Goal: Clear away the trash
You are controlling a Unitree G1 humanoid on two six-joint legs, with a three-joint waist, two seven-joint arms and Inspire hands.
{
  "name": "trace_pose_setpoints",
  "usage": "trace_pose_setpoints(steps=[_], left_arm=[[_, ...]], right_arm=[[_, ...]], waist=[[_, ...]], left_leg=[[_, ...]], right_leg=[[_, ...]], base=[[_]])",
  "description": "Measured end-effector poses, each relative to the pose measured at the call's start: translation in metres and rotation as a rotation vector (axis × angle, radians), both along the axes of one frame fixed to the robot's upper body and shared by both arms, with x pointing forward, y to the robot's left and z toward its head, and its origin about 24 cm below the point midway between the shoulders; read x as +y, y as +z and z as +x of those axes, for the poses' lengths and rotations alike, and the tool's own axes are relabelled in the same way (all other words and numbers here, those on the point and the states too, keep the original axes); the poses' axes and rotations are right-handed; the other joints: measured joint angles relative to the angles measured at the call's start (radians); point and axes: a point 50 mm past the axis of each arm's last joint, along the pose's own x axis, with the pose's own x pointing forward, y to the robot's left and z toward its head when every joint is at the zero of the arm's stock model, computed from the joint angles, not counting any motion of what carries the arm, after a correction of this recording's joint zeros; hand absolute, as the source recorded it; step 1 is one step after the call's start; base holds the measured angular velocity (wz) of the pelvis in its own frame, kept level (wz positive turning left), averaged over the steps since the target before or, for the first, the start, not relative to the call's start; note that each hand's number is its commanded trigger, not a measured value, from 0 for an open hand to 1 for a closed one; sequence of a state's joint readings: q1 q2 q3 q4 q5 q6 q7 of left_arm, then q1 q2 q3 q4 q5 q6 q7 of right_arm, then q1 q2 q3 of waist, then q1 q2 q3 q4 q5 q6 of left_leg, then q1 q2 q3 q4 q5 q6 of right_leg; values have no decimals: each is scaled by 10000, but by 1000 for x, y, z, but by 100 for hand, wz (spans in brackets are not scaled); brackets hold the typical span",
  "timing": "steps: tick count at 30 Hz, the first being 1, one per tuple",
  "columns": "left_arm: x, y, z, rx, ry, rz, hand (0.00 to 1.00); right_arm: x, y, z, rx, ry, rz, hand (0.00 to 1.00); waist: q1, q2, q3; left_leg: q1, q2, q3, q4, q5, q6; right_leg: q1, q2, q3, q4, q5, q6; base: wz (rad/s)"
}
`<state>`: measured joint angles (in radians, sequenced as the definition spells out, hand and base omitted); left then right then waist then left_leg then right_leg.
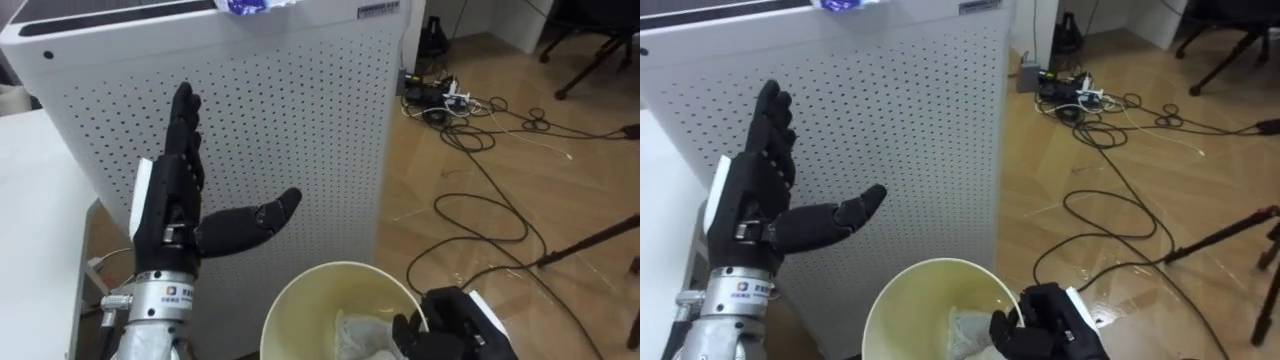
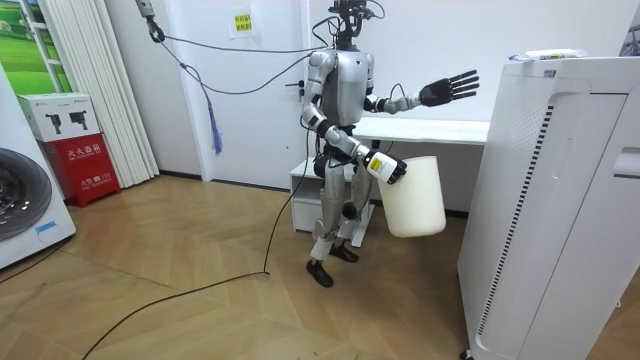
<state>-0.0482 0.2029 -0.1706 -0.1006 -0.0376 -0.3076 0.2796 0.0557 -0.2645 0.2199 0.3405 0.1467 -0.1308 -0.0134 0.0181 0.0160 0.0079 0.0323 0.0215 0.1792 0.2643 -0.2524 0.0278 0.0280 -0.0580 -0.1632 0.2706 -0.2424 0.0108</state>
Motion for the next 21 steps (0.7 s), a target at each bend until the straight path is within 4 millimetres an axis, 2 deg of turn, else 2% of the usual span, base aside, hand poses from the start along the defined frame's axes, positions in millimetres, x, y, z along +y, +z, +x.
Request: trace_pose_setpoints(steps=[2, 5, 7, 8, 9, 10, 11, 12, 13, 14, 15, 19, 21], left_arm=[[1, 1, 0, -124, 155, 523, 0], [1, 4, 0, -418, 485, 1114, 0], [1, 5, 1, -542, 663, 1301, 0], [2, 6, 0, -661, 853, 1283, 0], [10, 11, 1, -929, 1328, 1401, 0], [13, 12, 2, -967, 1551, 1405, 0], [10, 15, 3, -1102, 1513, 1623, 0], [7, 20, 3, -1384, 1472, 1873, 0], [6, 24, 3, -1604, 1479, 1999, 0], [4, 34, 3, -2141, 1563, 2162, 0], [4, 42, 0, -2636, 1813, 2262, 0], [5, 60, -8, -3838, 2586, 2613, 0], [7, 65, -11, -4260, 2916, 2708, 0]], right_arm=[[0, 1, 1, -69, -29, 25, 100], [1, 1, 1, -114, -110, 24, 100], [1, 1, 1, -125, -162, 3, 100], [4, 2, 2, -182, -55, -28, 100], [14, 7, 8, -508, 315, -23, 100], [15, 8, 7, -606, 367, -21, 100], [16, 6, 5, -613, 216, 70, 100], [14, 7, 5, -644, 121, 15, 100], [12, 7, 6, -669, 34, -17, 100], [8, 8, 6, -723, -172, -103, 100], [5, 8, 5, -699, -229, -161, 100], [5, 7, 4, -627, -276, -138, 100], [8, 6, 4, -603, -151, 2, 100]], waist=[[-91, 1, -1], [-95, 16, -9], [-9, 116, 2], [165, 278, -28], [71, 235, -27], [-85, 348, -19], [-359, 330, -19], [-379, 304, -1], [-397, 285, 8], [-391, 247, 35], [-287, 225, 29], [-91, 235, 28], [-70, 232, 31]], left_leg=[[91, -7, -353, -73, 5, -8], [337, 23, -566, -300, 63, -91], [656, 97, -1508, -588, 133, -182], [818, 343, -2385, -755, 131, -195], [620, 438, -2454, -567, 45, -346], [526, 557, -2456, -470, -51, -523], [466, 626, -2034, -480, -18, -796], [427, 688, -1512, -637, 41, -933], [282, 714, -1435, -680, 91, -907], [-128, 760, -1404, -763, 391, -960], [-210, 772, -1237, -738, 502, -805], [56, 660, -1158, -761, 515, -794], [158, 578, -1141, -738, 529, -766]], right_leg=[[87, 70, -13, -17, 9, -12], [127, 94, -29, 106, 15, -21], [-266, 209, -184, 915, -3, -22], [-857, 558, -84, 863, -180, -235], [-1421, 765, 141, -304, 936, -606], [-1450, 774, -122, -293, 1461, -715], [-1265, 765, -243, -370, 1544, -745], [-1203, 765, 2, -377, 1544, -745], [-1188, 760, 168, -408, 1543, -744], [-1179, 755, 384, -469, 1534, -728], [-1166, 761, 357, -480, 1501, -672], [-927, 727, 215, -531, 1500, -660], [-764, 646, 195, -545, 1379, -560]], base=[[0], [-6], [-37], [-85], [-66], [-7], [31], [26], [15], [9], [0], [-4], [8]])
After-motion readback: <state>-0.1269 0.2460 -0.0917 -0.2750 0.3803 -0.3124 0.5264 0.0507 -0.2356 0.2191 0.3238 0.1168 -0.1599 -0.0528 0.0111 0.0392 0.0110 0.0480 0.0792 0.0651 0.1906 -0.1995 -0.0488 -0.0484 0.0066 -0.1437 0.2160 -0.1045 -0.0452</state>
